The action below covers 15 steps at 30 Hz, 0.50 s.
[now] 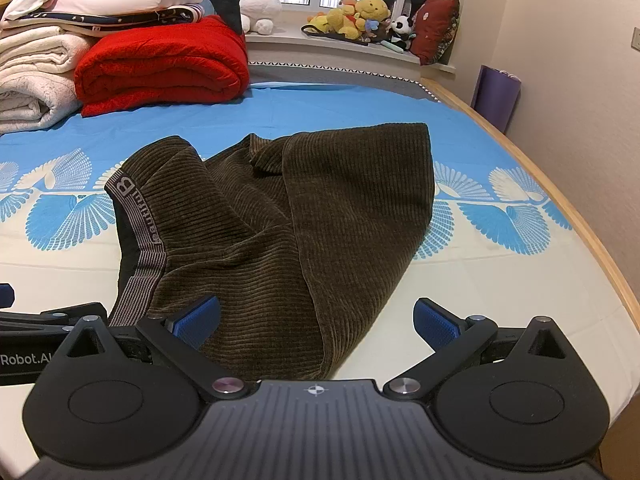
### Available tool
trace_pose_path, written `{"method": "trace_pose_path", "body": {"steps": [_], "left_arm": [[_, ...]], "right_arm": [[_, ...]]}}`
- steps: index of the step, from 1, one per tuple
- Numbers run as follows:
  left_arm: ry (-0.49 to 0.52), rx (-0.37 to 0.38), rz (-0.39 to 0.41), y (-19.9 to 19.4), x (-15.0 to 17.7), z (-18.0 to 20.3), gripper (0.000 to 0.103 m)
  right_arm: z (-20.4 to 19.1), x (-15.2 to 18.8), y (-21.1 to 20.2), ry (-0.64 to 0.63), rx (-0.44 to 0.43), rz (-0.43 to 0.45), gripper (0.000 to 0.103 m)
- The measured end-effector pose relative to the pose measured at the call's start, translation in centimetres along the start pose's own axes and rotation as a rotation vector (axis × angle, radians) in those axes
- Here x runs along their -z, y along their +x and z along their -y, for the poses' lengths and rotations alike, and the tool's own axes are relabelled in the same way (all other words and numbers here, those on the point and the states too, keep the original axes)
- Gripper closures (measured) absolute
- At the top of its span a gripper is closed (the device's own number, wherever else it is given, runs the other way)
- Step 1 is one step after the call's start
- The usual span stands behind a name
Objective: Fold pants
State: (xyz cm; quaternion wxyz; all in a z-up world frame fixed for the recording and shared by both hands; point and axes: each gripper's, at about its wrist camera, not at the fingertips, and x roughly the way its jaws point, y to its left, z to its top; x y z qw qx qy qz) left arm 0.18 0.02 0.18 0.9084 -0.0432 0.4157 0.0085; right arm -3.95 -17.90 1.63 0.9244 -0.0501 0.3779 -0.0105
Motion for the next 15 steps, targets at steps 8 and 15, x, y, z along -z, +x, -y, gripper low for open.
{"method": "trace_pose_path", "body": {"steps": [8, 15], "left_arm": [[0.000, 0.000, 0.000, 0.0, 0.0, 0.0, 0.000], [-0.069, 0.034, 0.024, -0.7, -1.8, -2.5, 0.001]], "right_arm": [[0.0, 0.0, 0.0, 0.001, 0.001, -0.001, 0.001], [0.9, -0.2, 0.2, 0.037, -0.011, 0.004, 0.003]]}}
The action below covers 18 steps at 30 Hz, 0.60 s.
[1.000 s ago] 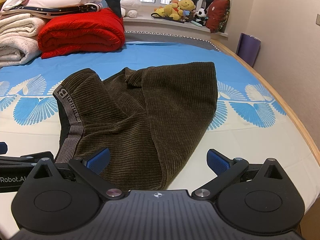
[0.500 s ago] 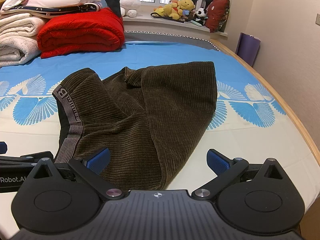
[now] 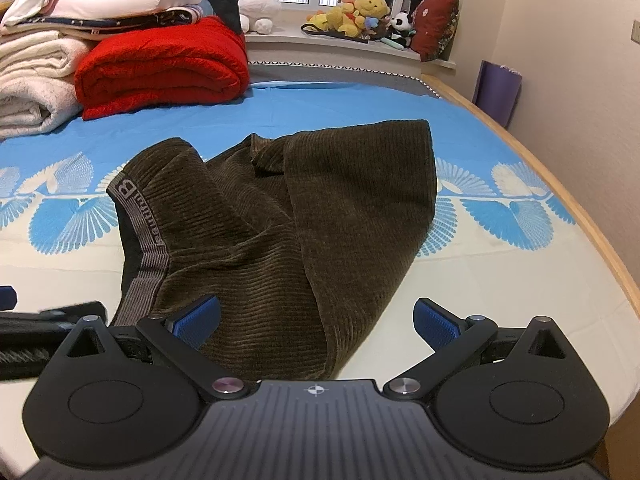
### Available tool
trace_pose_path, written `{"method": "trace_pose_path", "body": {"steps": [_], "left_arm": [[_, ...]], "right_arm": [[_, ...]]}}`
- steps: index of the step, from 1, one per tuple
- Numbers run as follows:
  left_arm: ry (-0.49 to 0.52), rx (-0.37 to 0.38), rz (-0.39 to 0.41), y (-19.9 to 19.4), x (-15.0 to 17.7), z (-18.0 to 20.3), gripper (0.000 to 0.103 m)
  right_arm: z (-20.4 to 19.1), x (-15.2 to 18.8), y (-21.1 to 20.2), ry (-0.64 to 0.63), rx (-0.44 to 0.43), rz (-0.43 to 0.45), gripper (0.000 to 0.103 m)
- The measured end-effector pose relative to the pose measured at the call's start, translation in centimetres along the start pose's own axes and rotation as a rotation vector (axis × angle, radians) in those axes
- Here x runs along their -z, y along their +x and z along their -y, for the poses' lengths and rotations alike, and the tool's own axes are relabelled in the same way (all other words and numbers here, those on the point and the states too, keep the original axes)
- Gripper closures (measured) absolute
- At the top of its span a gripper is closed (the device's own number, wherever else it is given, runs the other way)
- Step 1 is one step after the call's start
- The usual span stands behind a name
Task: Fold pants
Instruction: 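Grasp the grey waistband with the left tool while the right tool grasps a pant leg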
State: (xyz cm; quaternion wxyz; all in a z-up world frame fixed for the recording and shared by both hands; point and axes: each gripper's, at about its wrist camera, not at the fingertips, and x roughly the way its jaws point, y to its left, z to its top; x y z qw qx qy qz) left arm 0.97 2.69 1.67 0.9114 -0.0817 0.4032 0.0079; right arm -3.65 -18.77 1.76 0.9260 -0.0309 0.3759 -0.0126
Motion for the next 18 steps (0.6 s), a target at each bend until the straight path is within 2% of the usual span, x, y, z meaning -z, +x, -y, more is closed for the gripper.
{"method": "trace_pose_path", "body": {"steps": [3, 4, 5, 6, 8, 9, 12, 14, 16, 18], "left_arm": [[-0.034, 0.002, -0.010, 0.4, -3.5, -3.1, 0.004], [-0.036, 0.007, -0.015, 0.7, -4.8, -4.1, 0.012], [-0.029, 0.008, -0.016, 1.0, -6.0, -5.0, 0.029], [-0.009, 0.015, -0.016, 1.4, -7.0, -5.7, 0.039], [0.039, 0.045, -0.030, 3.0, -8.6, -6.8, 0.070], [0.048, 0.058, -0.052, 4.1, -9.0, -7.2, 0.075], [-0.004, 0.134, -0.143, 8.6, -8.4, -9.0, 0.078], [-0.066, 0.177, -0.280, 12.2, -7.3, -9.8, 0.078], [-0.121, 0.223, -0.351, 14.8, -6.4, -9.9, 0.078], [-0.112, 0.216, -0.396, 16.8, -6.3, -9.5, 0.076]], "right_arm": [[2.2, -0.8, 0.2, 0.069, -0.022, 0.021, 0.008], [3.2, -1.4, 0.3, 0.094, -0.043, 0.035, 0.010], [4.0, -2.1, 0.4, 0.107, -0.058, 0.052, 0.012], [4.8, -2.8, 0.6, 0.119, -0.068, 0.075, 0.015], [6.3, -4.1, 1.1, 0.139, -0.091, 0.130, 0.016], [6.8, -4.7, 1.7, 0.133, -0.098, 0.151, 0.016], [7.3, -5.8, 4.7, 0.092, -0.094, 0.140, 0.018], [6.8, -5.9, 7.6, 0.049, -0.120, 0.062, 0.021], [5.5, -5.4, 10.4, -0.034, -0.124, -0.026, 0.027], [3.8, -4.8, 13.0, -0.134, -0.116, -0.106, 0.029]]}}
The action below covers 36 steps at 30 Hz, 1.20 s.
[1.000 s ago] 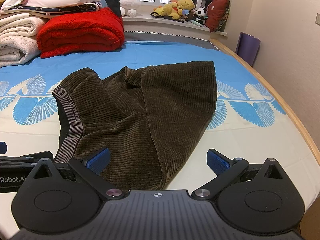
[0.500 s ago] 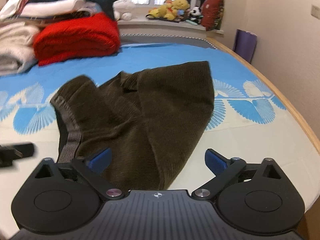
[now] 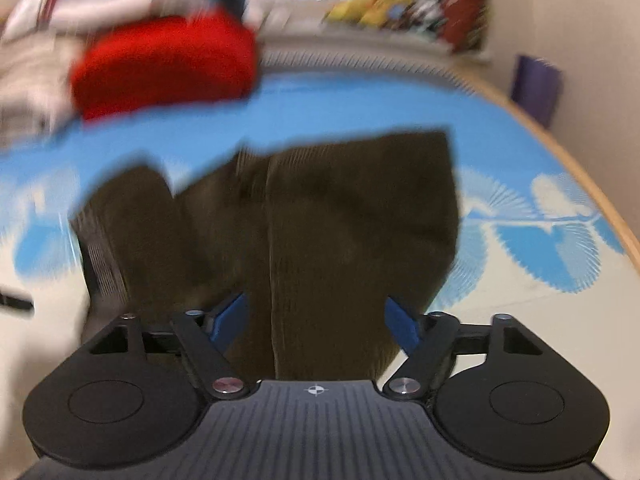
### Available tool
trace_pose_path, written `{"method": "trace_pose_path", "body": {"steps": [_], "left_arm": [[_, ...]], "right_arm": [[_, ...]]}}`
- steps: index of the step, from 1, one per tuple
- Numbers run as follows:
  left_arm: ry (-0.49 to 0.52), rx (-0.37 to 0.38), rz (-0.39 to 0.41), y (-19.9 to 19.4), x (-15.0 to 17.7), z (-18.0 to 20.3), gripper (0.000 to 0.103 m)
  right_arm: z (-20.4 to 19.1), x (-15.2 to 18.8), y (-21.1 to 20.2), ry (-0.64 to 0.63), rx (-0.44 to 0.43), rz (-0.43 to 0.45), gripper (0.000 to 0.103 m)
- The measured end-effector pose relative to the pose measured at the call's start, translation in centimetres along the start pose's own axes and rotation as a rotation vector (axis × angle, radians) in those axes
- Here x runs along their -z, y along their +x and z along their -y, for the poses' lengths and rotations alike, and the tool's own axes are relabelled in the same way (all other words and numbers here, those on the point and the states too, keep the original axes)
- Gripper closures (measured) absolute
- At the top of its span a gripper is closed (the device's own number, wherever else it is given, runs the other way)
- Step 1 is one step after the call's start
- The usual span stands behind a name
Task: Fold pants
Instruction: 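Grasp the grey waistband with the left tool while the right tool grasps a pant leg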
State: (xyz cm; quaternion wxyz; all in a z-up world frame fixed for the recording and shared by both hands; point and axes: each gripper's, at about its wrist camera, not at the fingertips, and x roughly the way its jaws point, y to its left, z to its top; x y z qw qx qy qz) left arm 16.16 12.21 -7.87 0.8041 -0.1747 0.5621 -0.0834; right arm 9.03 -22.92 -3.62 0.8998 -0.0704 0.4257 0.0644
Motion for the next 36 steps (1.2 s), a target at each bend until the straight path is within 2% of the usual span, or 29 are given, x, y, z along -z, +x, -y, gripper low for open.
{"method": "trace_pose_path", "body": {"steps": [1, 2, 4, 6, 8, 11, 12, 14, 15, 16, 18, 19, 21, 24, 26, 28, 30, 32, 34, 35, 36], "left_arm": [[-0.005, 0.023, 0.006, 0.7, -0.4, -0.1, 0.066], [-0.016, 0.040, 0.005, 1.3, -0.7, -0.3, 0.047], [-0.074, 0.014, -0.037, 3.0, -1.5, -1.1, 0.032], [-0.096, 0.017, -0.037, 4.1, -1.7, -1.7, 0.032], [-0.075, 0.004, -0.067, 5.6, -1.8, -1.7, 0.031], [0.017, -0.011, -0.047, 6.4, -1.2, -0.3, 0.025], [0.053, -0.001, -0.044, 6.5, -1.0, 0.4, 0.026], [0.115, 0.001, -0.048, 6.9, -0.4, 1.6, 0.035], [0.174, -0.032, -0.033, 7.1, 0.0, 2.4, 0.042], [0.230, -0.070, -0.019, 7.2, 0.4, 3.1, 0.053], [0.287, -0.106, 0.003, 6.9, 0.7, 3.7, 0.070], [0.279, -0.101, 0.013, 6.5, 0.6, 3.7, 0.078], [0.212, -0.062, 0.052, 4.4, 0.0, 3.2, 0.082], [0.155, -0.030, 0.206, -1.3, -0.5, 2.8, 0.085], [0.142, -0.025, 0.338, -6.2, -0.4, 2.2, 0.085], [0.079, 0.012, 0.444, -11.3, 0.3, 0.0, 0.085], [0.073, -0.053, 0.492, -14.4, 1.7, -2.2, 0.085], [0.058, -0.173, 0.442, -14.6, 3.0, -4.7, 0.084], [-0.015, -0.263, 0.255, -12.5, 3.7, -8.8, 0.082], [-0.049, -0.286, 0.165, -11.5, 4.0, -10.4, 0.082], [-0.070, -0.305, 0.079, -10.3, 4.3, -11.8, 0.082]], "right_arm": [[-0.7, 0.2, 1.3, -0.047, 0.003, -0.038, 0.030], [-1.3, 0.5, 2.4, -0.082, -0.001, -0.069, 0.030], [-1.9, 0.9, 4.3, -0.127, -0.019, -0.139, 0.029], [-2.3, 1.4, 6.0, -0.144, -0.035, -0.215, 0.028], [-2.1, 1.8, 7.7, -0.160, -0.012, -0.273, 0.028], [-1.5, 2.6, 9.4, -0.179, 0.011, -0.337, 0.029], [-1.4, 2.8, 9.7, -0.178, 0.010, -0.348, 0.032], [-1.3, 2.9, 9.9, -0.180, 0.017, -0.351, 0.050], [-1.3, 2.8, 9.8, -0.185, 0.026, -0.342, 0.071], [-1.2, 2.5, 9.4, -0.179, 0.036, -0.324, 0.087], [0.0, 1.1, 7.8, -0.089, 0.063, -0.247, 0.093], [0.9, 0.4, 6.9, -0.022, 0.069, -0.199, 0.094], [2.7, -0.6, 4.4, 0.127, 0.056, -0.090, 0.095], [3.7, -1.0, 0.9, 0.221, 0.005, 0.044, 0.095], [3.3, -1.2, -1.6, 0.232, -0.099, 0.133, 0.096], [2.4, -1.1, -4.1, 0.207, -0.229, 0.226, 0.096], [1.3, -0.5, -6.3, 0.124, -0.398, 0.261, 0.096], [-0.5, 0.4, -7.0, 0.013, -0.521, 0.189, 0.095], [-2.8, 1.8, -6.1, -0.107, -0.564, 0.048, 0.089], [-4.1, 2.7, -5.6, -0.178, -0.567, -0.020, 0.089], [-5.0, 3.3, -5.3, -0.234, -0.553, -0.050, 0.089]]}}
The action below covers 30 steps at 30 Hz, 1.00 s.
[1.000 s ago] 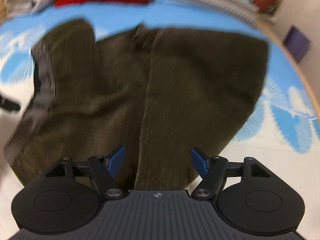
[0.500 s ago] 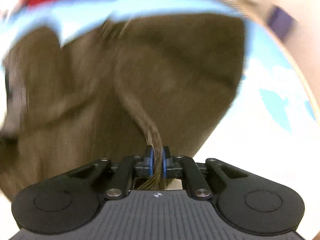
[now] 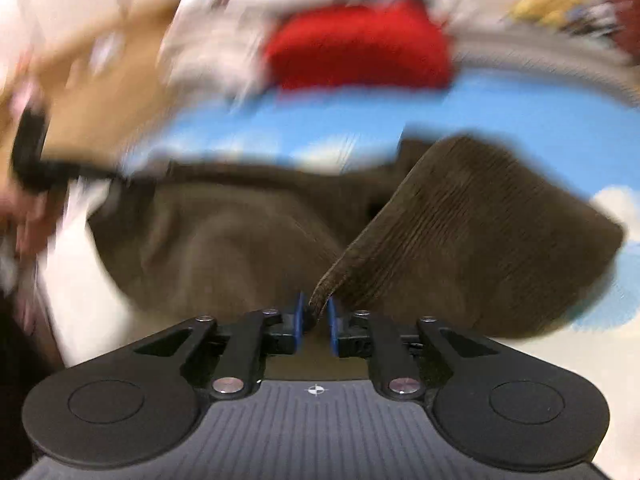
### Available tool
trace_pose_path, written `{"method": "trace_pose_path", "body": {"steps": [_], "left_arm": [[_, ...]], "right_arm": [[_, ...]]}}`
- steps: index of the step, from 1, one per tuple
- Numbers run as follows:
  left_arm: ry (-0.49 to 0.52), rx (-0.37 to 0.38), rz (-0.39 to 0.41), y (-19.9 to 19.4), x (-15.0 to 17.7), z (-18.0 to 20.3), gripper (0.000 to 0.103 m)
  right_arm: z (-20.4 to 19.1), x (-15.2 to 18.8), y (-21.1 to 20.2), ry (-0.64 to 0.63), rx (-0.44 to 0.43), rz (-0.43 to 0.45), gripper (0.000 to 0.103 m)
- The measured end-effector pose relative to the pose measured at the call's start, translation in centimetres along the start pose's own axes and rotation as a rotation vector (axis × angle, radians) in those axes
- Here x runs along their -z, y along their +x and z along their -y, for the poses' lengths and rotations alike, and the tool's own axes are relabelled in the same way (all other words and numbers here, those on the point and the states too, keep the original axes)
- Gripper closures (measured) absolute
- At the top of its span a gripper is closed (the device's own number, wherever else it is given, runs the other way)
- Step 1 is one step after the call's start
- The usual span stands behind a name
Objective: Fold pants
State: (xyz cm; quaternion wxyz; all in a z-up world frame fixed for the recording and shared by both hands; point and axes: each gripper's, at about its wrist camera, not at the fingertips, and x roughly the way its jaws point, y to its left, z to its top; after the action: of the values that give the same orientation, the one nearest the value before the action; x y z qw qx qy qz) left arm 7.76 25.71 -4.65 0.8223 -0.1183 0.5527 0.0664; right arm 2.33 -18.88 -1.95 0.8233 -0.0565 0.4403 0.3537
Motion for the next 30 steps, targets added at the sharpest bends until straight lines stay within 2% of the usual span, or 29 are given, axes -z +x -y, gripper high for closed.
{"method": "trace_pose_path", "body": {"steps": [1, 3, 4, 5, 8, 11, 15, 19, 20, 22, 24, 29, 30], "left_arm": [[0.002, -0.023, -0.042, 0.8, 0.2, -0.7, 0.082], [-0.020, -0.059, -0.025, 1.0, 0.2, -1.7, 0.082], [-0.044, -0.051, -0.012, 0.9, -0.1, -2.0, 0.076], [-0.084, -0.026, -0.006, 0.8, -0.4, -2.6, 0.065], [-0.152, 0.009, -0.022, 1.3, -1.5, -3.4, 0.054], [-0.178, 0.015, -0.043, 1.9, -2.3, -3.7, 0.046], [-0.181, 0.020, -0.091, 3.8, -2.8, -3.4, 0.039], [-0.144, -0.011, -0.126, 5.6, -2.9, -3.5, 0.035], [-0.134, -0.010, -0.135, 5.8, -2.8, -3.6, 0.032], [-0.117, -0.003, -0.143, 6.0, -2.8, -3.6, 0.031], [-0.113, 0.001, -0.147, 6.2, -2.7, -3.8, 0.030], [-0.097, 0.007, -0.157, 6.6, -2.7, -3.6, 0.029], [-0.091, 0.002, -0.158, 6.7, -2.7, -3.5, 0.029]], "right_arm": [[-0.6, 0.2, 0.3, -0.029, 0.014, -0.019, 0.089], [-0.7, -0.3, 0.4, -0.017, 0.032, -0.002, 0.089], [-0.3, -0.8, 0.2, 0.025, 0.038, 0.027, 0.088], [0.2, -1.4, -0.1, 0.069, 0.051, 0.054, 0.088], [3.0, -2.3, 0.1, 0.241, 0.125, 0.137, 0.087], [5.9, -3.1, 3.6, 0.398, 0.215, 0.155, 0.074], [7.7, -3.6, 7.9, 0.489, 0.298, 0.110, 0.064], [8.4, -5.7, 13.1, 0.493, 0.346, 0.089, 0.049], [8.7, -6.1, 13.9, 0.485, 0.362, 0.092, 0.048], [9.3, -7.1, 15.6, 0.461, 0.394, 0.098, 0.039], [9.6, -8.1, 17.1, 0.438, 0.417, 0.099, 0.035], [9.9, -8.9, 19.7, 0.397, 0.494, 0.067, 0.035], [9.9, -9.0, 20.2, 0.385, 0.515, 0.053, 0.038]]}}
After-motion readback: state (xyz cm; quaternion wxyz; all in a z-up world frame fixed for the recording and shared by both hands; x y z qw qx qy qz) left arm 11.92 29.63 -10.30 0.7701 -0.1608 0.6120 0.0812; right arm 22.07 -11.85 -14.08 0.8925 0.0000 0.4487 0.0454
